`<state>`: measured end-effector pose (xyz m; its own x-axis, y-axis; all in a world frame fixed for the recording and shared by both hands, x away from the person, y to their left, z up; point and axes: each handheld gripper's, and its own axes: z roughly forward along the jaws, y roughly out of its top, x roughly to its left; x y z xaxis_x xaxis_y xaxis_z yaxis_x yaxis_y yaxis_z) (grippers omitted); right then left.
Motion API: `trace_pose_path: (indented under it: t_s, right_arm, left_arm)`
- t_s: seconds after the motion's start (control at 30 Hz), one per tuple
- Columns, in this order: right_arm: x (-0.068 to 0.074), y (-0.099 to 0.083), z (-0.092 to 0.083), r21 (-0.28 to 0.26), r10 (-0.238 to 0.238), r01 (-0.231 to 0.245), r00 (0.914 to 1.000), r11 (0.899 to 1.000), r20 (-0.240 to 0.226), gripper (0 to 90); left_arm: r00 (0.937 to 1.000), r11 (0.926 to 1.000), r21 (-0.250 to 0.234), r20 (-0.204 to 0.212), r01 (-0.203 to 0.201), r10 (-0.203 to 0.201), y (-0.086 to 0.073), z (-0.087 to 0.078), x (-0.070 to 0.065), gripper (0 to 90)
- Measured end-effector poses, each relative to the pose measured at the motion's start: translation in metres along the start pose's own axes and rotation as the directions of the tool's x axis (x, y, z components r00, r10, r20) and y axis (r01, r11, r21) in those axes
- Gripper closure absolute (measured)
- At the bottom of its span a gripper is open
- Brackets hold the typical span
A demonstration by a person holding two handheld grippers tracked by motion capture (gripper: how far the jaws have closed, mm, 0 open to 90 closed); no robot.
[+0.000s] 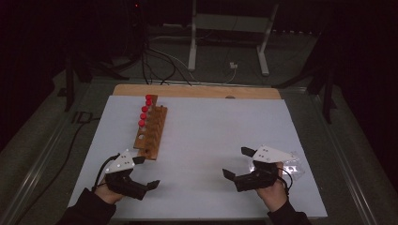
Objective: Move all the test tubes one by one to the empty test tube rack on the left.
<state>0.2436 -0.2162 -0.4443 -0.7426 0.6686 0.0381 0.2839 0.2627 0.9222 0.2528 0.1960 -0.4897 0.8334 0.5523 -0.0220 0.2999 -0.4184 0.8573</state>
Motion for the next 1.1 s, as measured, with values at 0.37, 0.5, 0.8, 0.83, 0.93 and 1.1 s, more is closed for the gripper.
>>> trace_pose_path:
  t_s: [0.37, 0.5, 0.8, 0.83, 0.93, 1.1]
  right_arm:
    - [-0.002, -0.008, 0.003, 0.027, -0.017, 0.016, 0.9998, 0.999, 0.011, 0.0]
    - [-0.004, -0.011, 0.005, 0.04, -0.02, 0.019, 0.9997, 0.999, 0.016, 0.0]
    - [-0.005, -0.016, 0.012, 0.072, -0.046, 0.044, 0.9986, 0.996, 0.025, 0.0]
    - [-0.004, -0.016, 0.012, 0.075, -0.048, 0.046, 0.9986, 0.996, 0.024, 0.0]
    - [-0.003, -0.016, 0.013, 0.079, -0.055, 0.052, 0.9981, 0.996, 0.027, 0.0]
    - [-0.004, -0.017, 0.013, 0.08, -0.054, 0.051, 0.998, 0.995, 0.033, 0.0]
  left_arm:
    - [0.9984, 0.9997, -0.01, -0.052, 0.023, -0.024, -0.035, 0.002, 0.009, 1.8]
    - [0.998, 0.9999, -0.008, -0.061, 0.015, -0.015, -0.038, 0.004, 0.008, 1.8]
    - [0.999, 0.9989, -0.046, -0.041, 0.012, -0.014, -0.035, 0.001, 0.007, 1.8]
    - [0.999, 0.9988, -0.048, -0.042, 0.012, -0.014, -0.035, 0.001, 0.007, 1.8]
    - [0.999, 0.9987, -0.049, -0.041, 0.014, -0.016, -0.035, 0.002, 0.008, 1.8]
    - [0.9992, 0.998, -0.061, -0.036, 0.016, -0.019, -0.034, 0.002, 0.007, 1.8]
